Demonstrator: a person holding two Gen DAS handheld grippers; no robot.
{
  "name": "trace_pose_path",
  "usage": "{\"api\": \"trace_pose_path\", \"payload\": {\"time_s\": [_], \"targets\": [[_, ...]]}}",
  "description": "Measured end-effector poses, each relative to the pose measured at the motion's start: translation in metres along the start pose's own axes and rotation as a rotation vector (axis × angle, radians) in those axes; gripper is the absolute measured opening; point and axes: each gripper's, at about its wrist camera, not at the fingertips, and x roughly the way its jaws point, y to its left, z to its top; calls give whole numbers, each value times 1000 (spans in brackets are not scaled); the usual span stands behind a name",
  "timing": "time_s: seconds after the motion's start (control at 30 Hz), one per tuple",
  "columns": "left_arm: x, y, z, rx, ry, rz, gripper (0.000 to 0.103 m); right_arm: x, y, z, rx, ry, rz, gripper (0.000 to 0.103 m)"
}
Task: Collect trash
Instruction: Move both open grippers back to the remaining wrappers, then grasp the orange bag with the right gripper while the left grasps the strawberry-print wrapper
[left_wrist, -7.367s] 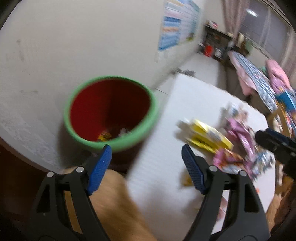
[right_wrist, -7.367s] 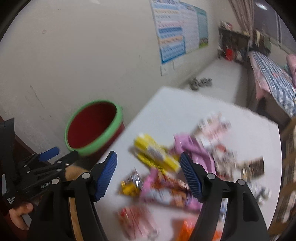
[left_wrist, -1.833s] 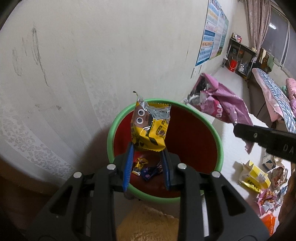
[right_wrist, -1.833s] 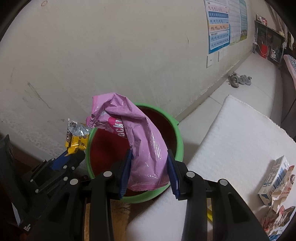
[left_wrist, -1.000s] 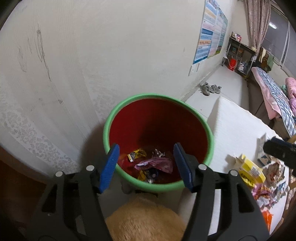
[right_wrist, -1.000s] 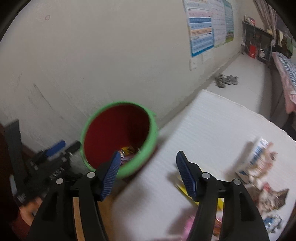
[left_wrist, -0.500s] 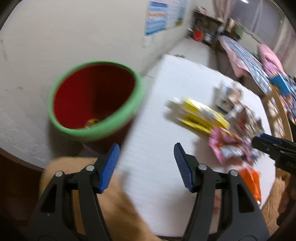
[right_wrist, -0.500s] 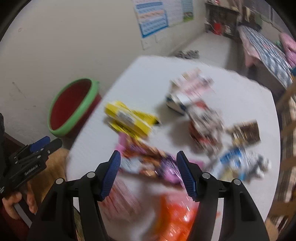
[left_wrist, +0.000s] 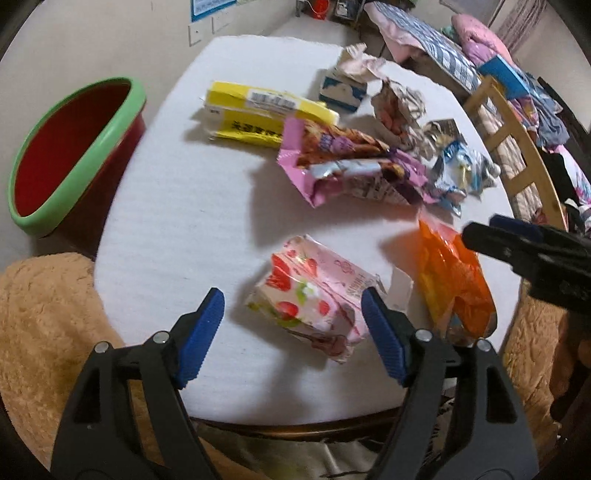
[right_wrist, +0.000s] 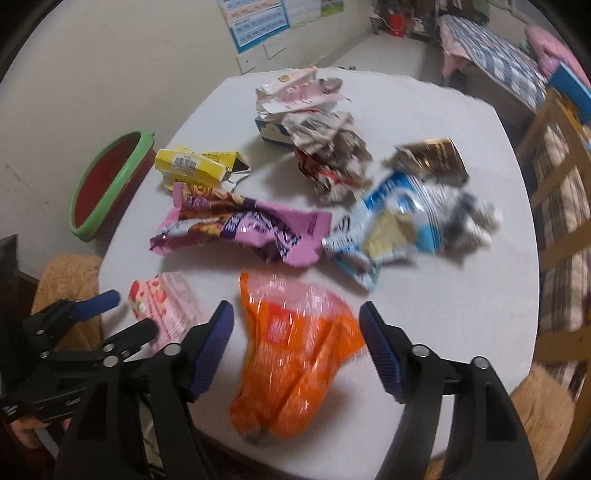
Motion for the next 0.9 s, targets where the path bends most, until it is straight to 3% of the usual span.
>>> {"api": "trace_pose_path", "payload": {"time_s": [0.2,0.3,0.37,0.4,0.47,0.53,0.67,0.73,0.83,0.9], "targets": [[16,-7,3,-14,44,-40,73,4,-11,-23,95,68,33,71],[18,-7,4,-10,54,-38,54,14,-13,-33,122,113,42,73],[17,-5,6,-14,52,-48,49,20,-13,-34,142,132,67,73],[16,-4,6,-16,50,-51,47,22,-12,-34,139,136,75,70],[14,0,9,-20,45,-44,44,26,-10,-31,131,143,101,54],[12,4,14,-22,34,-25,43,28,-9,-27,134,143,122,49],[5,15,23,-47,5,-13,44,26,-5,-11,108,95,99,48],[0,17,25,-59,-6,-6,60,26,-6,-5,110,81,99,48],[-8,18,20,-99,-23,-34,70,26,-6,-3,107,74,99,51],[-7,16,14,-114,-6,-67,71,25,-7,-4,102,74,91,54]]}}
